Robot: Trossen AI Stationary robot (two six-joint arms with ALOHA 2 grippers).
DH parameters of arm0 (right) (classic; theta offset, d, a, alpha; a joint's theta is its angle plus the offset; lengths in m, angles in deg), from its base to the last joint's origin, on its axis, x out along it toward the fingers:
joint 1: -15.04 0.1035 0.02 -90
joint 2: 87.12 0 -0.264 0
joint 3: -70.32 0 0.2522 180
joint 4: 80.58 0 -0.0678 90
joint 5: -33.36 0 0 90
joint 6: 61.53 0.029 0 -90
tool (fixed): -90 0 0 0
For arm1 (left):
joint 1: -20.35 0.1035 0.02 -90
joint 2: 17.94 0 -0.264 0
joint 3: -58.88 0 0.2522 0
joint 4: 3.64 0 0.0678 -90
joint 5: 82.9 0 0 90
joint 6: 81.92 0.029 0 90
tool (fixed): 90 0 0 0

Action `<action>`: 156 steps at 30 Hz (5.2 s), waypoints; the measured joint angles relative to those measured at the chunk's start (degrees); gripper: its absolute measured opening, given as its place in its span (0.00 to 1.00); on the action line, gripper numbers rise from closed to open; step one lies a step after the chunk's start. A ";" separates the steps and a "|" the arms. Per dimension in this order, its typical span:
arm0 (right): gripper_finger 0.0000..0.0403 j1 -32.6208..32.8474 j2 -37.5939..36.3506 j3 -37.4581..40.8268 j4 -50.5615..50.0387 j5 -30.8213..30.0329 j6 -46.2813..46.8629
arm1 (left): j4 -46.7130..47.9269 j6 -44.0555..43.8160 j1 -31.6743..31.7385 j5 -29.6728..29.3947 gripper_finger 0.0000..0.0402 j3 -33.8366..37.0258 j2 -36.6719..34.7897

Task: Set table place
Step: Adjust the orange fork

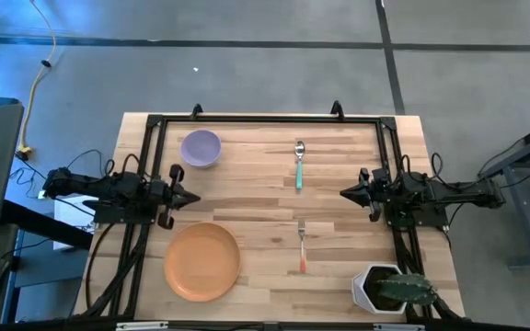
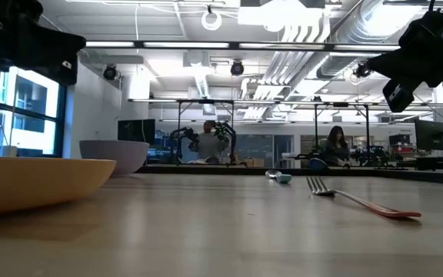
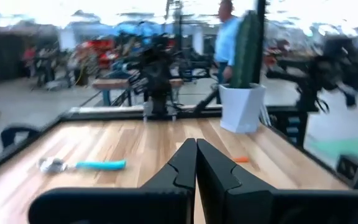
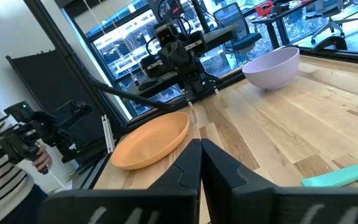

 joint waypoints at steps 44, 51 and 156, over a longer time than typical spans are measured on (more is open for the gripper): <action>0.00 1.09 30.11 -34.19 -16.45 -30.71 9.77 | -1.40 -31.43 0.00 -16.71 0.00 -0.01 0.00; 0.00 1.12 57.16 -59.66 -44.23 -38.48 15.60 | -1.40 -30.74 0.00 -15.53 0.00 -0.01 0.00; 0.00 13.32 116.01 -87.03 -74.36 -15.08 78.48 | 0.17 -23.35 0.01 -7.06 0.00 -0.03 0.00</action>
